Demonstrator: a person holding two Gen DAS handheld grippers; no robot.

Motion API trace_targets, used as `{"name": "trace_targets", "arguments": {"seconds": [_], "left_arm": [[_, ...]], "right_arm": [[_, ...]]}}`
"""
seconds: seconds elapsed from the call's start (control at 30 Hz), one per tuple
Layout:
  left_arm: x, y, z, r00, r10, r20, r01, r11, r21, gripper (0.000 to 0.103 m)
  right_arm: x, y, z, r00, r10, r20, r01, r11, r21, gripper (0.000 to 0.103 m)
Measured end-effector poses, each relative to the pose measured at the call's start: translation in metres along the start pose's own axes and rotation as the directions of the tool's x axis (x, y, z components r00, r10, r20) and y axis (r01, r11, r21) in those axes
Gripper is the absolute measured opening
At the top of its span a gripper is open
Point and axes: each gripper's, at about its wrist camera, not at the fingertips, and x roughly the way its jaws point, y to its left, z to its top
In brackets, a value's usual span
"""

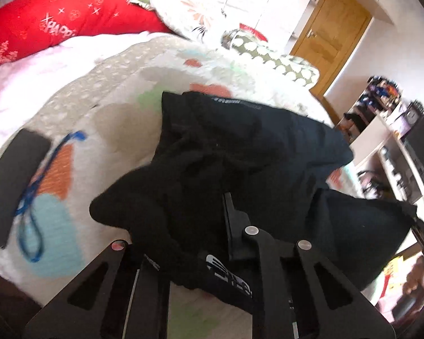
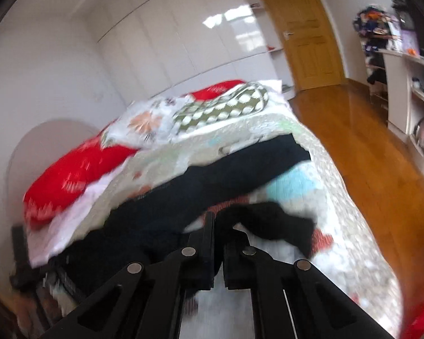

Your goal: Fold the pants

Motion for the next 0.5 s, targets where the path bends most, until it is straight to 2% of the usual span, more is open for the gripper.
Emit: {"name": "trace_targets", "arguments": {"seconds": [0.07, 0.1, 0.13, 0.17, 0.23, 0.3, 0.37, 0.43, 0.5], "left_arm": [[0.005, 0.009, -0.011, 0.999, 0.028, -0.03, -0.027, 1.0, 0.015, 0.013], [0.009, 0.011, -0.016, 0.999, 0.031, -0.043, -0.03, 0.999, 0.021, 0.013], [0.012, 0.012, -0.021, 0.998, 0.034, -0.059, -0.032, 0.999, 0.025, 0.013], [0.015, 0.012, -0.027, 0.997, 0.039, -0.068, -0.037, 0.999, 0.031, 0.013], [0.015, 0.007, -0.034, 0.997, 0.055, -0.058, -0.052, 0.998, 0.047, 0.013], [0.015, 0.003, -0.036, 0.996, 0.078, -0.044, -0.075, 0.995, 0.066, 0.013], [0.015, 0.004, -0.035, 0.996, 0.079, -0.042, -0.076, 0.995, 0.061, 0.014], [0.014, 0.008, -0.033, 0.997, 0.06, -0.044, -0.059, 0.998, 0.037, 0.015], [0.013, 0.011, -0.031, 0.997, 0.064, -0.048, -0.063, 0.998, 0.012, 0.026]], "right_arm": [[-0.001, -0.01, -0.025, 0.992, -0.058, -0.113, 0.056, 0.998, -0.022, 0.014], [-0.001, -0.02, -0.038, 0.981, -0.107, -0.165, 0.104, 0.994, -0.026, 0.022], [-0.005, -0.031, -0.051, 0.97, -0.148, -0.193, 0.146, 0.989, -0.028, 0.025], [-0.007, -0.039, -0.057, 0.96, -0.19, -0.206, 0.189, 0.982, -0.025, 0.026], [-0.017, -0.062, -0.065, 0.928, -0.302, -0.218, 0.309, 0.951, -0.002, 0.046], [-0.025, -0.076, -0.064, 0.912, -0.356, -0.206, 0.369, 0.929, 0.027, 0.046], [-0.032, -0.086, -0.057, 0.917, -0.356, -0.179, 0.373, 0.925, 0.076, 0.047], [-0.029, -0.094, -0.049, 0.938, -0.306, -0.161, 0.327, 0.937, 0.122, 0.056], [-0.013, -0.104, -0.041, 0.95, -0.264, -0.168, 0.288, 0.947, 0.143, 0.063]]}}
